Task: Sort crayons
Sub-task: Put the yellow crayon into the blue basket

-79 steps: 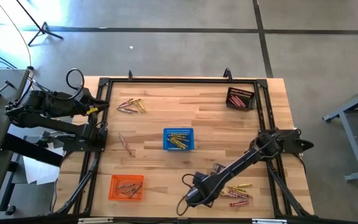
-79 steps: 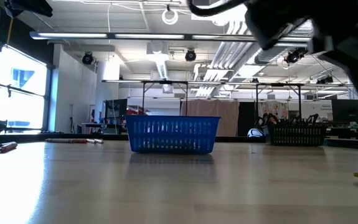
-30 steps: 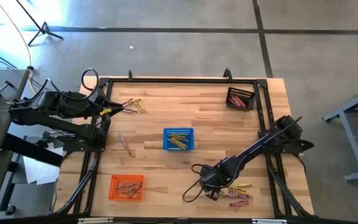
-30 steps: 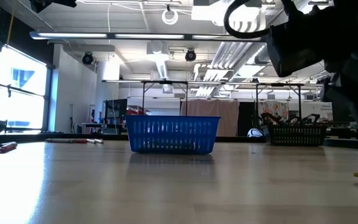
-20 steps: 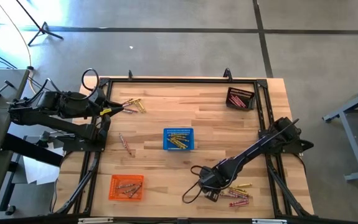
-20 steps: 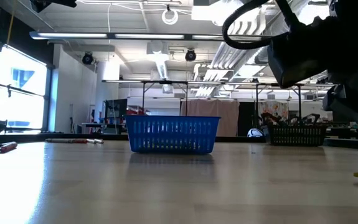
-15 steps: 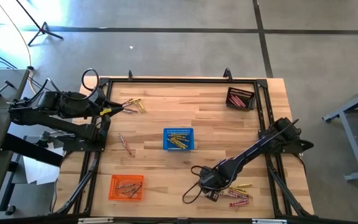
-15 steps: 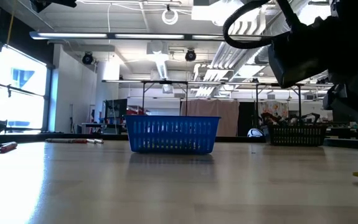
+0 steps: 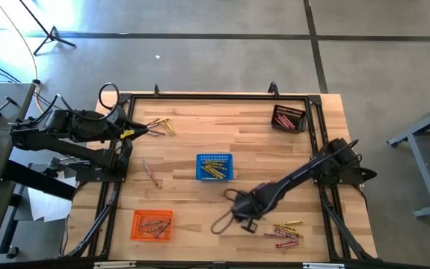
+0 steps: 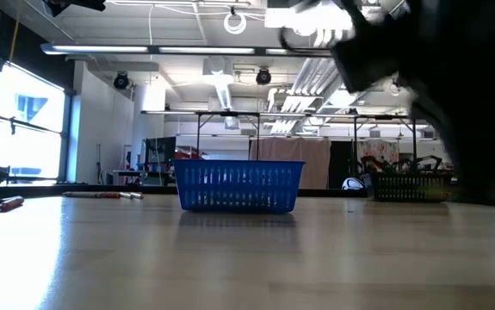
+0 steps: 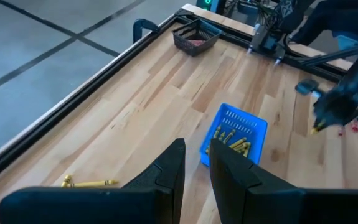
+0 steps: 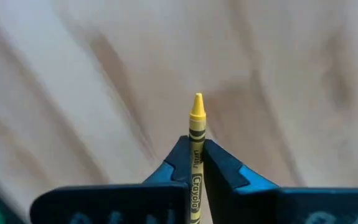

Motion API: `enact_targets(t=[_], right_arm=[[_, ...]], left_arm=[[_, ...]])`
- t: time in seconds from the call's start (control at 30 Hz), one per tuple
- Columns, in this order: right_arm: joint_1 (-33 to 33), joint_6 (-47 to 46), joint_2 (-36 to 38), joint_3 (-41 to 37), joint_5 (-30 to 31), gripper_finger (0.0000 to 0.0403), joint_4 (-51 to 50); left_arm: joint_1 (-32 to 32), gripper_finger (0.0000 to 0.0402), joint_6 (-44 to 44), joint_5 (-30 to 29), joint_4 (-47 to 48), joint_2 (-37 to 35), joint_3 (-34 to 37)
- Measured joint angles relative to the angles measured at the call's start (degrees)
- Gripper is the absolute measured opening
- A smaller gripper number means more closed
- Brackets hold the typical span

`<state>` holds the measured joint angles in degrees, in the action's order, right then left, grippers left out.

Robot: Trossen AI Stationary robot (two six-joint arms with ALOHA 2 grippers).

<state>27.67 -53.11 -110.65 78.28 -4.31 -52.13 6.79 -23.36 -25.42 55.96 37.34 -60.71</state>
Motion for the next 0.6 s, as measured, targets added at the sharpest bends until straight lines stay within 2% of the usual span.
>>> enact_targets(t=[0.13, 0.33, 0.47, 0.6], right_arm=[[-3.57, 6.27, 0.20, 8.52, 7.56, 0.0010, -11.97], [-10.68, 14.71, 0.40, 16.60, 22.85, 0.0009, -16.27], [-16.38, 20.66, 0.40, 17.10, 25.02, 0.0009, -4.38], [-21.34, 25.70, -0.99, 15.64, 21.60, 0.0009, 11.47]], left_arm=[[0.00, 0.0060, 1.59, -0.02, 0.00, 0.00, 0.00], [0.00, 0.0060, 4.93, 0.00, 0.00, -0.02, 0.00], [0.00, 0.0060, 6.04, -0.01, 0.14, 0.00, 0.00], [0.00, 0.0060, 6.04, 0.22, 1.00, 0.00, 0.00]])
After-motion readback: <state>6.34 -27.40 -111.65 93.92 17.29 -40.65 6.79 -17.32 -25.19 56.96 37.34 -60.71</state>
